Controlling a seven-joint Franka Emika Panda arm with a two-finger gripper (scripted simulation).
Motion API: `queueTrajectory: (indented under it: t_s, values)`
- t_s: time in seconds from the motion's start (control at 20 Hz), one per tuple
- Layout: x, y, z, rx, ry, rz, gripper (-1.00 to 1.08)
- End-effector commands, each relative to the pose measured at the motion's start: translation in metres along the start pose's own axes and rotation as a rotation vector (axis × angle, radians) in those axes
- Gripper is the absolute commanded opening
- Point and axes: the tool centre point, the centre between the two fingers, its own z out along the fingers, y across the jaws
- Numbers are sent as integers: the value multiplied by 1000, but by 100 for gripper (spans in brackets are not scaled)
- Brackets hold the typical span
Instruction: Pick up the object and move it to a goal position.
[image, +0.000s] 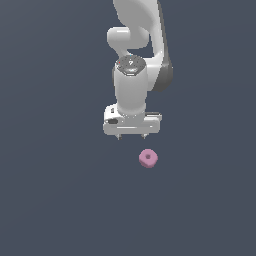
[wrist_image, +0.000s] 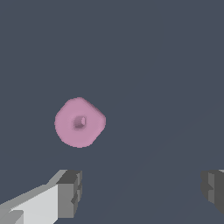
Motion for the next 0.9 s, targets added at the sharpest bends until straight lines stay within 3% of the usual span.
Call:
queueTrajectory:
  t_s: [0.0, 0.45, 0.85]
  values:
    - [0, 0, 0, 0, 0, 0, 100]
    - [-2, -19, 11, 5, -17, -68, 100]
    - [-2, -21, 13, 5, -18, -60, 100]
